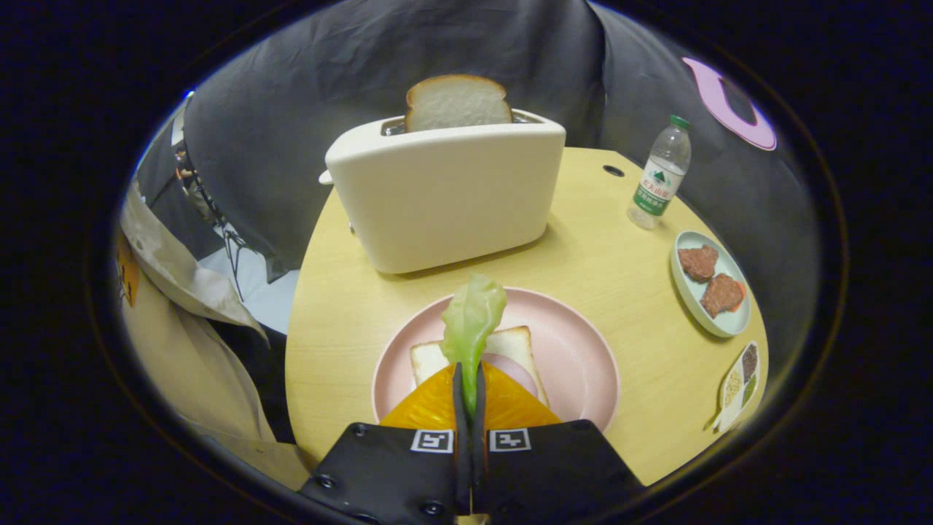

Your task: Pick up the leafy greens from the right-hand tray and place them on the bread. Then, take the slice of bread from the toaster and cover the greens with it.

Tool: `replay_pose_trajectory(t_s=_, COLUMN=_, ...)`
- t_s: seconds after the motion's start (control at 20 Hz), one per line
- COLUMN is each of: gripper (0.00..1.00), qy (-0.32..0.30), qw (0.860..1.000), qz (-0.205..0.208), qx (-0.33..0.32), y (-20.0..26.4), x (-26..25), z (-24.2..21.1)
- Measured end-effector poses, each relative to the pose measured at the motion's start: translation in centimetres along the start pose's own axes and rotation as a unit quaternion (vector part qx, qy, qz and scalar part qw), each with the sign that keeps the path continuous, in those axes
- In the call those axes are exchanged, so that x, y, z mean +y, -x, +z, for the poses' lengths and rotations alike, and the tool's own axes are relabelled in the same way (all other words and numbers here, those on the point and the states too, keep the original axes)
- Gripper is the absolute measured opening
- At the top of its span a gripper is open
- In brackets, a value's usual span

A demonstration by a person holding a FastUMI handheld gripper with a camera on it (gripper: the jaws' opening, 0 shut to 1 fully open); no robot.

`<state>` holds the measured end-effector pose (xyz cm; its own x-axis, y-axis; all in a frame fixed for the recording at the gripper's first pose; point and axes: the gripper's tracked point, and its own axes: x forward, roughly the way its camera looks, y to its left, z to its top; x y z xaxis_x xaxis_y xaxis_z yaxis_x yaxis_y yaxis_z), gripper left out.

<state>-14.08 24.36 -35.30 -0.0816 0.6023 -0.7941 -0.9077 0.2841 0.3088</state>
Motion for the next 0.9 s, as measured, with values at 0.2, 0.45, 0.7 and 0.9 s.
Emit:
replay_pose_trajectory(t_s=0.2, gripper=0.47, qy=0.011, qw=1.000, qz=-0.015, qx=0.021, y=-0.7, x=-0.8, z=-0.9)
replay_pose_trajectory(t_s=0.45, gripper=0.91, qy=0.023, qw=0.998, qz=-0.041, qx=0.031, y=-0.6, x=-1.7, z=-1.4)
replay_pose_trajectory(t_s=0.7, gripper=1.00, qy=0.007, qw=0.998, qz=-0.064, qx=0.009, y=0.7, x=-2.4, z=0.3)
replay_pose_trajectory(t_s=0.9, gripper=1.00, qy=-0.006, qw=0.995, qz=-0.093, qx=-0.024, y=3.0, x=-2.5, z=3.9)
